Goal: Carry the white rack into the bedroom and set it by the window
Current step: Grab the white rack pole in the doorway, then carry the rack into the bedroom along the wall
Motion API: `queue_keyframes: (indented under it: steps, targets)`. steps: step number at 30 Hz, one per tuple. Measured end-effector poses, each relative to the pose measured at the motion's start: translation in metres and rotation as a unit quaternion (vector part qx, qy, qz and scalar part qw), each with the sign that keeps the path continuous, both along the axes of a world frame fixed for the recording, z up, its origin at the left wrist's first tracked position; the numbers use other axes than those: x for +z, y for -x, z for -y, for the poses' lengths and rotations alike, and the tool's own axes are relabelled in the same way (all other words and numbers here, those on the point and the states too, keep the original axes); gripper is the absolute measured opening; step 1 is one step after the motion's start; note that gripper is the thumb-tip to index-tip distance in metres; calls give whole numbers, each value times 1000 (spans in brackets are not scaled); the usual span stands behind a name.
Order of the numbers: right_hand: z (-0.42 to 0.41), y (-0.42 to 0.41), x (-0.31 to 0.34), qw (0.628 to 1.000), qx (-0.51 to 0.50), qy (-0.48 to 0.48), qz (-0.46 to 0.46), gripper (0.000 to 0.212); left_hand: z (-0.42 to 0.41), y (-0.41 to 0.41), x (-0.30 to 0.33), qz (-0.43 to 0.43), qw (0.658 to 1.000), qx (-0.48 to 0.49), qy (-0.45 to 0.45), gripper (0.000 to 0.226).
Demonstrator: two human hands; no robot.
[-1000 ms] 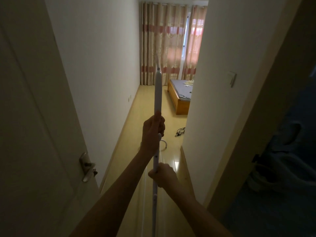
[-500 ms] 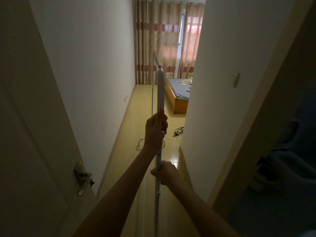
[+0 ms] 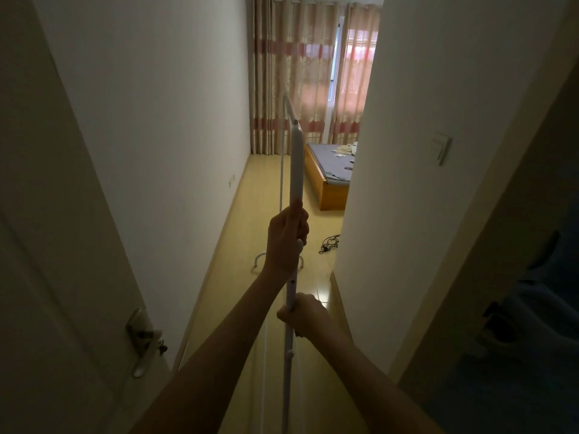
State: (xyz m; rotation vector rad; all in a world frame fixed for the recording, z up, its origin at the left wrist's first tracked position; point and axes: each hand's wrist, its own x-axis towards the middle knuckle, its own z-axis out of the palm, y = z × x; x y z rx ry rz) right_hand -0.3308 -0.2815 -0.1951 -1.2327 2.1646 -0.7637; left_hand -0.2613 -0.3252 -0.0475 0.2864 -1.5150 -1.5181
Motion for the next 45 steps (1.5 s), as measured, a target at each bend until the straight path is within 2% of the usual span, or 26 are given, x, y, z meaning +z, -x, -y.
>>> queue_keyframes:
  steps: [6, 11, 16, 28, 45]
  targets:
    - [24, 25, 1, 1000, 18, 11, 19, 9, 25, 25, 0, -12, 1000, 2, -23, 40]
    - [45, 41, 7, 1000, 16, 15, 10, 18, 47, 42, 2, -17, 1000, 2, -19, 40]
    - [66, 54, 7, 999, 23, 26, 22, 10, 69, 56, 3, -23, 1000, 10, -16, 40]
    - [119, 93, 6, 1000, 13, 15, -10, 11, 121, 99, 1, -14, 1000, 20, -18, 40]
    - [177, 135, 7, 1000, 0, 8, -10, 12, 177, 139, 2, -11, 1000, 3, -11, 39]
